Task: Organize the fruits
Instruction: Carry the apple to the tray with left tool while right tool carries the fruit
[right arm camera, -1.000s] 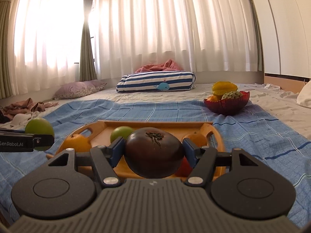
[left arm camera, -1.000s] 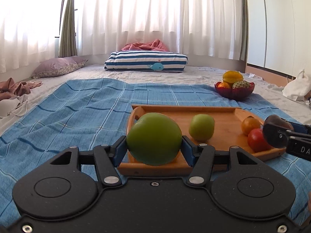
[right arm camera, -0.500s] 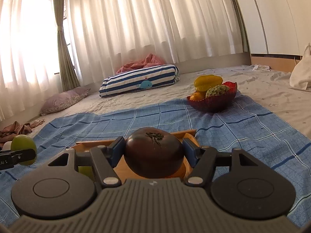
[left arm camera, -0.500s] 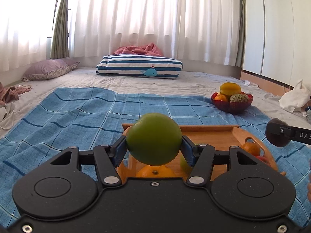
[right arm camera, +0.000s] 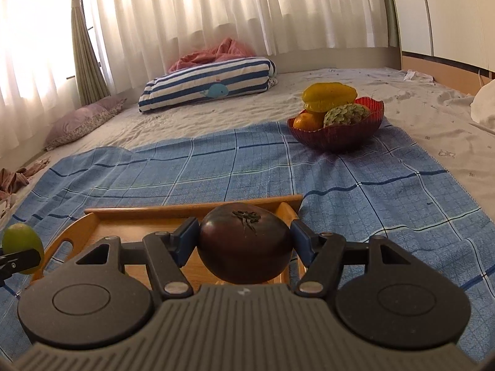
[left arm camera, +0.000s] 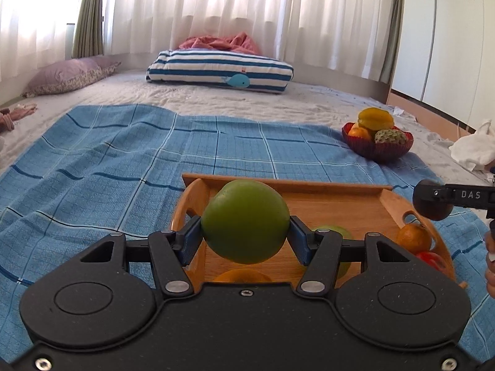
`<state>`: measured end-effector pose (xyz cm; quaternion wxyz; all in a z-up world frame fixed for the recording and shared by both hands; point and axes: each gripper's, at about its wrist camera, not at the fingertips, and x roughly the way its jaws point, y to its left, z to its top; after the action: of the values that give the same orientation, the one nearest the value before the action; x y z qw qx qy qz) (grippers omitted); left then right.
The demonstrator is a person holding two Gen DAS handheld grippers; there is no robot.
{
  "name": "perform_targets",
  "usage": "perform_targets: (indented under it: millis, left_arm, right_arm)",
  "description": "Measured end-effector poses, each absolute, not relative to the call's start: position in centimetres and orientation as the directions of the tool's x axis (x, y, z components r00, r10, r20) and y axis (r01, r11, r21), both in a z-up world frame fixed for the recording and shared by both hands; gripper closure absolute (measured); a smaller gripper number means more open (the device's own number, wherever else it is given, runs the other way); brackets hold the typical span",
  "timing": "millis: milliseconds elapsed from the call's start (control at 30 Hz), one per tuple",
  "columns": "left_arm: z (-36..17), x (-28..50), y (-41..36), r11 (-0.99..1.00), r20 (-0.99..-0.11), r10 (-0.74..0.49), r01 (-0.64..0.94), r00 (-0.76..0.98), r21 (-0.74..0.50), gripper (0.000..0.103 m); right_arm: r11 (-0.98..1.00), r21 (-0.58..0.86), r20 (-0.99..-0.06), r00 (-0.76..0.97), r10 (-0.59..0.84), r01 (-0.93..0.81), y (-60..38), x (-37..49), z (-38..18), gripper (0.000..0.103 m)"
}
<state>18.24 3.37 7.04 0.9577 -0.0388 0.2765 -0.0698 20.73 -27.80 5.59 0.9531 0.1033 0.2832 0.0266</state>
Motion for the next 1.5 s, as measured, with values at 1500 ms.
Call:
perform_targets:
  millis: [1500]
  left_arm:
    - [3.0,22.5,1.3,0.994,-0.632,-0.102,0.098,0.768,-0.042,0.046]
  right_arm:
    - [0.989,0.135,-0.633,0.773,0.044,0.054,-26.2,25.0,2.1,0.036]
